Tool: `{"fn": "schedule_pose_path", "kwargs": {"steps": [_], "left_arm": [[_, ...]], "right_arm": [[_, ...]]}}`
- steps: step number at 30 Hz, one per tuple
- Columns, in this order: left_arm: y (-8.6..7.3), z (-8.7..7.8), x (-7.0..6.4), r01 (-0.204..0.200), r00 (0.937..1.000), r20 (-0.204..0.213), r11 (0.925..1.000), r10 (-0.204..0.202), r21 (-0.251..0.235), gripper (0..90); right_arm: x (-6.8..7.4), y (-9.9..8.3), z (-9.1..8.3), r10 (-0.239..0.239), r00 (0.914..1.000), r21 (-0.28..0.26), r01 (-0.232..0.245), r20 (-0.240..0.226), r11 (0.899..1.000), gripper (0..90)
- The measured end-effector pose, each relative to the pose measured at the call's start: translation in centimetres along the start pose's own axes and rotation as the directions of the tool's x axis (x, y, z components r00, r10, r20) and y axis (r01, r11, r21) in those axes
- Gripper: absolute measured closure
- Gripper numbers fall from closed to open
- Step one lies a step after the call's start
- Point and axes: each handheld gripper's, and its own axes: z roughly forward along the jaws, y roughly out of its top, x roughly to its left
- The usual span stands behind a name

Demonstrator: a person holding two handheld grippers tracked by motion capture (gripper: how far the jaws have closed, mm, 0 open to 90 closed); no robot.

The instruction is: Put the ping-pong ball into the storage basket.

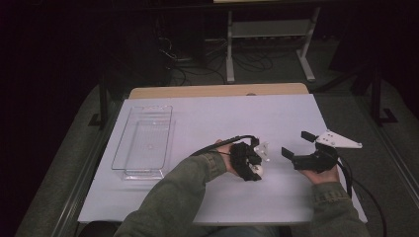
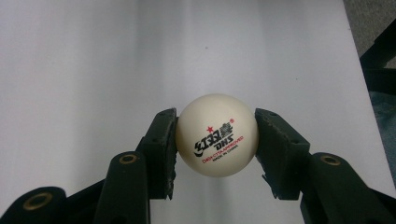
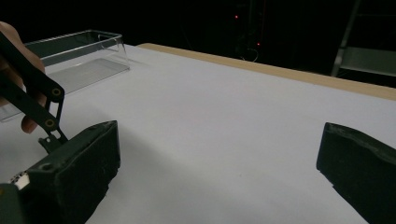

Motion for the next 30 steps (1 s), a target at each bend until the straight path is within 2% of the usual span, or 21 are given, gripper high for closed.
{"fn": "schedule_pose_path", "kwargs": {"steps": [13,21,30], "left_arm": [[-0.3,-1.3,0.2,0.003,0.9999,-0.017,0.9999,-0.003,-0.011,50.9],[-0.4,-2.2,0.2,0.014,0.9998,-0.013,0.9995,-0.015,-0.027,50.9],[-0.6,-3.5,0.3,0.017,0.9992,-0.035,0.9992,-0.018,-0.035,50.9]], "right_arm": [[0.0,0.0,0.0,0.000,1.0000,0.001,0.000,-0.001,1.000,0.0],[0.0,0.0,0.1,0.002,1.0000,0.003,-0.002,0.000,1.000,0.0],[0.0,0.0,0.1,0.003,1.0000,0.004,-0.003,-0.002,1.000,0.0]]}}
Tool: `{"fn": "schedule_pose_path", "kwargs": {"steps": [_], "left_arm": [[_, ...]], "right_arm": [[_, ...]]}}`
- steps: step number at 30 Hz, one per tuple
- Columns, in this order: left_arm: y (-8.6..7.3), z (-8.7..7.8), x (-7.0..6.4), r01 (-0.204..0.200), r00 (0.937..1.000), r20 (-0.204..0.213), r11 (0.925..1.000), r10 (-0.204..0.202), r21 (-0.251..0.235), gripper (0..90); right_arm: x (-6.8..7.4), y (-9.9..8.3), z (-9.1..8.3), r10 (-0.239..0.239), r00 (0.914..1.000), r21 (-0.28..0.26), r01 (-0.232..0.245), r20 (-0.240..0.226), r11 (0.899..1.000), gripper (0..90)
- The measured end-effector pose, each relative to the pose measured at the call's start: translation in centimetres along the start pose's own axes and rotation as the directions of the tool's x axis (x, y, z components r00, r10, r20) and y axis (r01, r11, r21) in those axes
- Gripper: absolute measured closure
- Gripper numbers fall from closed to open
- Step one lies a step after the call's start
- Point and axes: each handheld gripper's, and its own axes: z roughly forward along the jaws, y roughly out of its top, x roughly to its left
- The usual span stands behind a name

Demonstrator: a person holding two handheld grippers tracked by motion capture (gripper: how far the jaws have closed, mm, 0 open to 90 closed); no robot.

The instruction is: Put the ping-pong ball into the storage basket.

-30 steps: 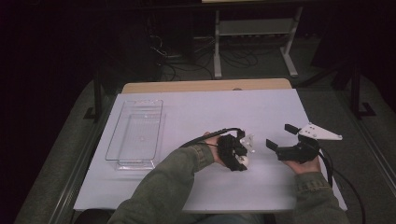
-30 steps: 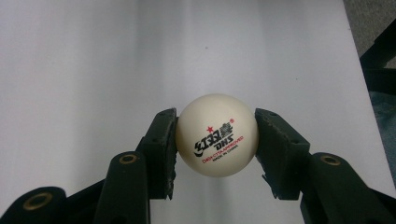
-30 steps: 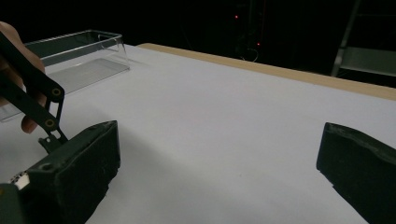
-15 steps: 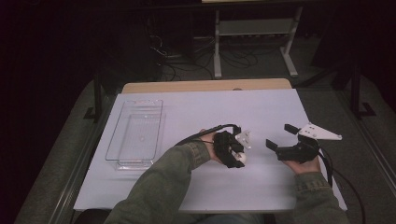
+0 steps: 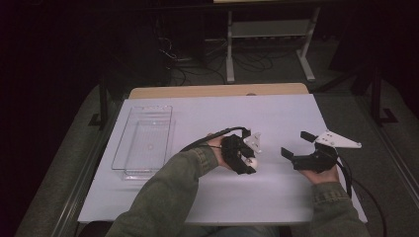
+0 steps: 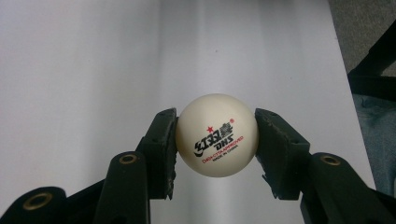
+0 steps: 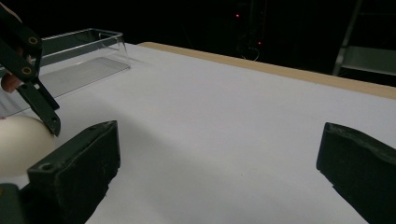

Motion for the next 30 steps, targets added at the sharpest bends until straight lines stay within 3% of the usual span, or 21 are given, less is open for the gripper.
{"fn": "schedule_pose_path", "kwargs": {"steps": [15,30], "left_arm": [[-0.6,-1.8,0.2,0.008,0.9997,-0.025,1.0000,-0.008,0.002,50.9],[-1.1,-4.2,0.5,0.014,0.9992,-0.038,0.9991,-0.013,0.040,50.9]], "right_arm": [[0.0,0.0,0.1,-0.003,1.0000,0.005,0.003,0.001,1.000,0.0],[0.0,-0.1,0.1,-0.003,1.0000,0.007,0.003,-0.002,1.000,0.0]]}}
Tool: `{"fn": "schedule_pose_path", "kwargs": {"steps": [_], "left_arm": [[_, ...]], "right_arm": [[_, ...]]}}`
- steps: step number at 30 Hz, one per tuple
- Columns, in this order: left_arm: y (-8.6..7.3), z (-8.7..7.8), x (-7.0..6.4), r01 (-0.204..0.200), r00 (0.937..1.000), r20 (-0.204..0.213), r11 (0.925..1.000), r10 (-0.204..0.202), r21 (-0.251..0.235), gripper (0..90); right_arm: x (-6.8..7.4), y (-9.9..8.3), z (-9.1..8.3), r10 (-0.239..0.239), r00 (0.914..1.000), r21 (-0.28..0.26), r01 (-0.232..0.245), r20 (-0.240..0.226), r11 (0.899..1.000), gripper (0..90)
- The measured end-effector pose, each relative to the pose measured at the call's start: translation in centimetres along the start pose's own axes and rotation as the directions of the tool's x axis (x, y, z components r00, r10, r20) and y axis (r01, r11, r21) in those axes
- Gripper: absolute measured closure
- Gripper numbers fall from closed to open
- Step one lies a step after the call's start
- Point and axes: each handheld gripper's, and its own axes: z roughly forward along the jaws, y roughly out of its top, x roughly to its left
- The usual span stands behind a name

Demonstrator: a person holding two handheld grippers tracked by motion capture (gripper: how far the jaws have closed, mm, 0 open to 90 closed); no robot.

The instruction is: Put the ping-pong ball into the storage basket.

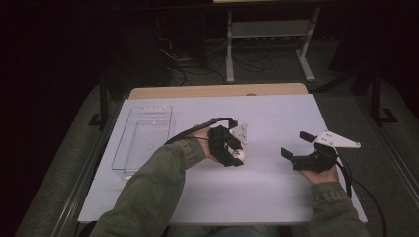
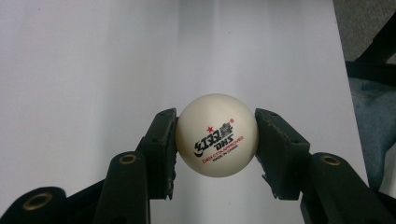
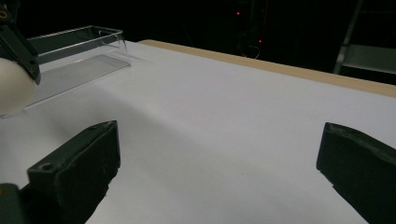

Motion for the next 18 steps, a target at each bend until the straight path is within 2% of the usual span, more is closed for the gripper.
{"fn": "schedule_pose_path", "kwargs": {"steps": [18], "left_arm": [[-1.2,-3.1,0.1,0.008,1.0000,-0.006,0.9970,-0.007,0.077,50.9]], "right_arm": [[0.0,0.0,0.0,0.003,1.0000,0.001,-0.003,0.000,1.000,0.0]]}}
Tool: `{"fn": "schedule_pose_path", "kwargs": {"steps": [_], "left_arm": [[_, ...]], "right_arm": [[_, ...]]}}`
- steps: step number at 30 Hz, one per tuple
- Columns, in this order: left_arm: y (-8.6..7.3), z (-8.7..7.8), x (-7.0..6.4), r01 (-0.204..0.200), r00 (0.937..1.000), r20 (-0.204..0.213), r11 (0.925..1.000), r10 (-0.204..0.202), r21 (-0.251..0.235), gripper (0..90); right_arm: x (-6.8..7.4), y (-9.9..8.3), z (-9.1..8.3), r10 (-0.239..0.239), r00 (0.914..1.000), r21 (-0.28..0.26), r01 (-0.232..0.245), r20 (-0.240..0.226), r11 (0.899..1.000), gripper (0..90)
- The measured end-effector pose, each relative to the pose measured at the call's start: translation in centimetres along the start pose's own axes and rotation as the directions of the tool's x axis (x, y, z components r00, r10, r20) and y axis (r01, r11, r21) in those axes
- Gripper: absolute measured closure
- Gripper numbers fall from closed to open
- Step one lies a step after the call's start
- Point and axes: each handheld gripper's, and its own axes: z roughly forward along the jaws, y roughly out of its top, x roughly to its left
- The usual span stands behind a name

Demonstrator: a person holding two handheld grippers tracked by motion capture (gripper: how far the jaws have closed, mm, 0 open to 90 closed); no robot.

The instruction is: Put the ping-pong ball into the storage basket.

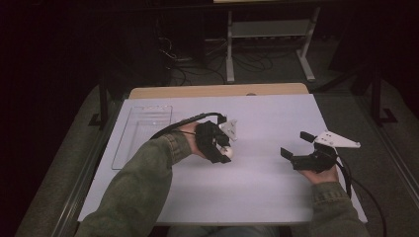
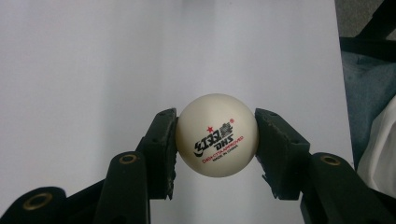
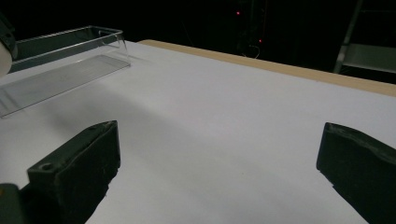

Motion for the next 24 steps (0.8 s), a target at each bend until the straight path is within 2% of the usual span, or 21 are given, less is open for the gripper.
{"fn": "schedule_pose_path", "kwargs": {"steps": [5,9,15,24], "left_arm": [[-0.3,-0.7,0.1,0.000,1.0000,-0.001,0.9998,0.000,0.021,50.9],[-0.5,-1.2,0.2,-0.012,0.9999,-0.006,0.9982,0.012,0.059,50.9],[-0.9,-2.0,0.4,-0.015,0.9998,-0.007,0.9968,0.016,0.078,50.9],[-1.9,-3.4,1.1,-0.014,0.9997,-0.019,0.9888,0.016,0.148,50.9]], "right_arm": [[0.0,0.0,0.0,0.000,1.0000,0.000,0.000,0.000,1.000,0.0],[0.0,0.0,0.1,-0.003,1.0000,0.006,0.003,-0.003,1.000,0.0],[0.1,0.0,0.2,-0.006,1.0000,0.014,0.006,-0.007,1.000,0.0],[0.2,-0.1,0.4,-0.013,0.9999,0.022,0.013,-0.009,1.000,0.0]]}}
